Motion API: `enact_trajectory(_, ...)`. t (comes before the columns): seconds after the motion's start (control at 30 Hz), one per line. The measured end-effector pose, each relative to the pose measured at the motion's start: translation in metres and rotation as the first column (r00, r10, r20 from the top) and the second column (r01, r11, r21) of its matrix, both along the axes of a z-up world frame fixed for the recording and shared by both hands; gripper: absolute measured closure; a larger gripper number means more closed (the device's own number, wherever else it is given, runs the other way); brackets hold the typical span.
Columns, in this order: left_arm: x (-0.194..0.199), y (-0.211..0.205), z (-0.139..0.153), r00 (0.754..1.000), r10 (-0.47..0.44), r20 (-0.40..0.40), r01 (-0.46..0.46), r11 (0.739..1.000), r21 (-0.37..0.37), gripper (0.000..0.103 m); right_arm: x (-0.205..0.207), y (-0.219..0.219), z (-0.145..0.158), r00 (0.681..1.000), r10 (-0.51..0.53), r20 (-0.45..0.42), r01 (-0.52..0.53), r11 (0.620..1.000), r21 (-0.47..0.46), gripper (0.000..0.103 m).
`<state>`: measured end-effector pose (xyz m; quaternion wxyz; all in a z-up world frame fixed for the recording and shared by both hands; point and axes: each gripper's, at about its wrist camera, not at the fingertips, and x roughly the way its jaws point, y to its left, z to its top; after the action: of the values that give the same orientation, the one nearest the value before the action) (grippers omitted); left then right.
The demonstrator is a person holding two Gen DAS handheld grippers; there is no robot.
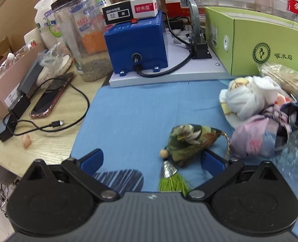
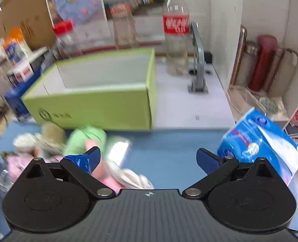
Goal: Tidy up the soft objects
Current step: 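Move left gripper to the green tassel ornament while right gripper approaches the white-pink sock bundle, then close left gripper on the tassel ornament while right gripper grasps the sock bundle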
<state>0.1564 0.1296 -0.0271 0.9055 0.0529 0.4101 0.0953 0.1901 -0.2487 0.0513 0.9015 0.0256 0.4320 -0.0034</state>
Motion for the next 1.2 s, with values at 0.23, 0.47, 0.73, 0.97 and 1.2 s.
enact_trajectory(0.23,0.000,-0.001,-0.001,1.000,0.014,0.003,-0.014,1.000,0.003,0.001,0.042,0.011,-0.039,0.988,0.065,-0.137,-0.070,0.997,-0.038,0.015)
enact_trajectory(0.47,0.007,0.000,0.000,1.000,0.022,-0.010,-0.022,1.000,-0.016,0.001,0.035,-0.004,-0.046,0.987,0.043,-0.157,-0.044,0.999,-0.006,0.014)
enact_trajectory(0.73,-0.004,0.002,-0.002,1.000,0.006,0.006,-0.006,1.000,-0.018,0.001,0.007,-0.014,-0.055,0.970,0.002,-0.241,-0.028,0.994,-0.105,0.014)
enact_trajectory(0.97,-0.003,0.003,-0.002,1.000,-0.010,0.014,0.011,1.000,-0.029,0.001,-0.059,-0.025,-0.054,0.991,-0.050,-0.126,0.041,0.996,-0.073,0.014)
enact_trajectory(1.2,-0.008,0.006,-0.004,0.998,-0.048,0.033,0.049,0.998,-0.036,0.001,-0.085,-0.013,-0.072,0.994,-0.063,0.092,0.070,0.995,-0.076,0.012)
